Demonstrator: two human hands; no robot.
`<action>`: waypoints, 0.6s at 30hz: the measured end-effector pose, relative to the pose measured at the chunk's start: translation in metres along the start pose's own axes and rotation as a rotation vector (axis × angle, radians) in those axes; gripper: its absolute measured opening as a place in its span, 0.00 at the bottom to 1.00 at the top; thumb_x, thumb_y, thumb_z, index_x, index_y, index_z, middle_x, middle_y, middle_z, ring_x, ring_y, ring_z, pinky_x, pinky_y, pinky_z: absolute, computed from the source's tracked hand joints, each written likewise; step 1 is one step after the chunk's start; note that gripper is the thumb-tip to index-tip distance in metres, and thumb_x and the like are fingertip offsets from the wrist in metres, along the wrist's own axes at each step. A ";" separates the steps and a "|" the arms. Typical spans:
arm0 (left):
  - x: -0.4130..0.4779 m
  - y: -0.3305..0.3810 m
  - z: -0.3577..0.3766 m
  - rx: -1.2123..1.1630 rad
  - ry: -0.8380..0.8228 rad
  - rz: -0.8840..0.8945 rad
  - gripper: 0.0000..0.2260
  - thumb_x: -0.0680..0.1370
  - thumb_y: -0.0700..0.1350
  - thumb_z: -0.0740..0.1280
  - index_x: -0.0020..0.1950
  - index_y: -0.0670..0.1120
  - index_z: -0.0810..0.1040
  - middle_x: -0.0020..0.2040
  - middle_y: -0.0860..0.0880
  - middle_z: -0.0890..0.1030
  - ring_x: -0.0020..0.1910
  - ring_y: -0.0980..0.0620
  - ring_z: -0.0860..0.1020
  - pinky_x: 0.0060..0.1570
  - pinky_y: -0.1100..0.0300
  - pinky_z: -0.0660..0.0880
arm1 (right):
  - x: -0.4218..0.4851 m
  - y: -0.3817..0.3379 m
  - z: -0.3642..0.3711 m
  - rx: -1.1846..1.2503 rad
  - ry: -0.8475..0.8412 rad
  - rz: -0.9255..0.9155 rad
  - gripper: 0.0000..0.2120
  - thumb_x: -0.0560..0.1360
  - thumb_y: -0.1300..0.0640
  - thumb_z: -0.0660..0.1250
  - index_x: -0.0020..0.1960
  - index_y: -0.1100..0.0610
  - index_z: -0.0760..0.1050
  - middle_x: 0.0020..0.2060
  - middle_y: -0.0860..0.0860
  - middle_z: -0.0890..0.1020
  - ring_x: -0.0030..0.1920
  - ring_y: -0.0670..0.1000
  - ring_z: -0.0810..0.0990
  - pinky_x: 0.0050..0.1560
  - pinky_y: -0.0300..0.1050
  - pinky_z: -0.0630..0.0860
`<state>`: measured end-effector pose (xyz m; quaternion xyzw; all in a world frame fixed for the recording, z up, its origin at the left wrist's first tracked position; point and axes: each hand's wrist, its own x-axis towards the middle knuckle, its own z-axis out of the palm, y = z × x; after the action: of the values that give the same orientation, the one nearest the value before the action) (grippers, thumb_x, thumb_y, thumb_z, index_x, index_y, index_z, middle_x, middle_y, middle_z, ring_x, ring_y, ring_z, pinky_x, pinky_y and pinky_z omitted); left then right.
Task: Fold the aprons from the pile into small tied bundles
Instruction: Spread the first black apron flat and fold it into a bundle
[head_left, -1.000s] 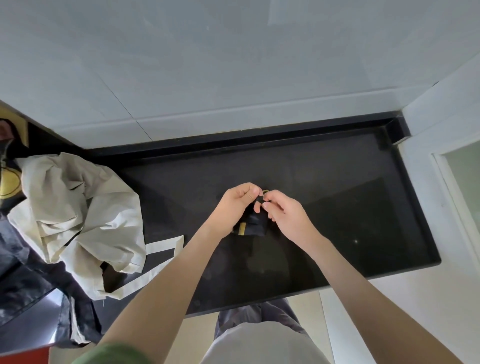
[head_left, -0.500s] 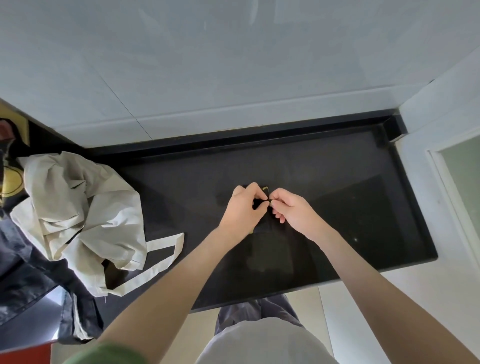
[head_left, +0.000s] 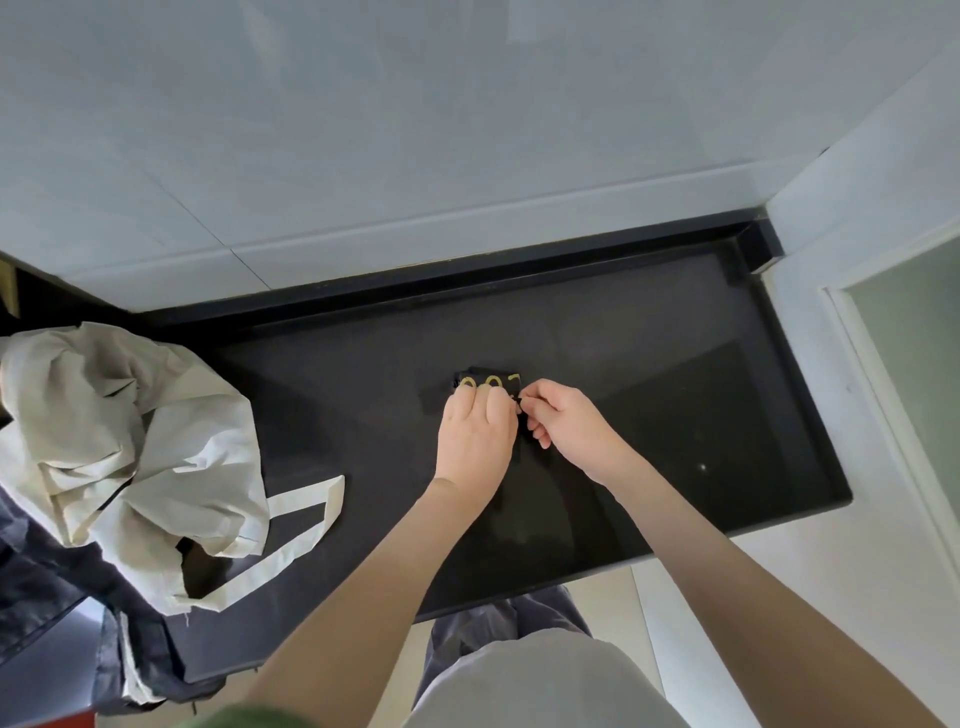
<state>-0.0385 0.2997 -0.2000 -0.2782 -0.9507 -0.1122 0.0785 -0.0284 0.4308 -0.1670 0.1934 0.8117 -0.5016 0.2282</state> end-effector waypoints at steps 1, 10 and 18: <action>-0.001 0.000 0.003 0.051 -0.015 0.033 0.07 0.66 0.38 0.75 0.34 0.45 0.77 0.31 0.50 0.72 0.30 0.50 0.71 0.41 0.58 0.73 | 0.000 0.000 0.001 -0.004 0.013 0.000 0.08 0.83 0.58 0.56 0.51 0.55 0.74 0.36 0.49 0.76 0.35 0.45 0.73 0.34 0.33 0.72; -0.004 -0.005 0.005 -0.068 0.081 0.133 0.14 0.73 0.36 0.55 0.38 0.43 0.81 0.34 0.47 0.79 0.34 0.48 0.76 0.41 0.58 0.63 | 0.005 -0.014 -0.009 0.070 -0.089 0.241 0.09 0.81 0.55 0.62 0.46 0.59 0.76 0.32 0.51 0.72 0.28 0.46 0.66 0.29 0.38 0.66; -0.002 -0.010 0.004 -0.294 -0.037 -0.142 0.10 0.77 0.47 0.68 0.51 0.41 0.75 0.51 0.45 0.78 0.50 0.46 0.73 0.52 0.58 0.63 | 0.000 -0.011 -0.019 0.292 -0.113 0.277 0.05 0.79 0.62 0.63 0.47 0.58 0.77 0.33 0.53 0.72 0.29 0.46 0.65 0.27 0.37 0.62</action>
<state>-0.0428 0.2921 -0.2062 -0.2206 -0.9426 -0.2504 0.0111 -0.0375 0.4436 -0.1516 0.3058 0.6820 -0.5877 0.3099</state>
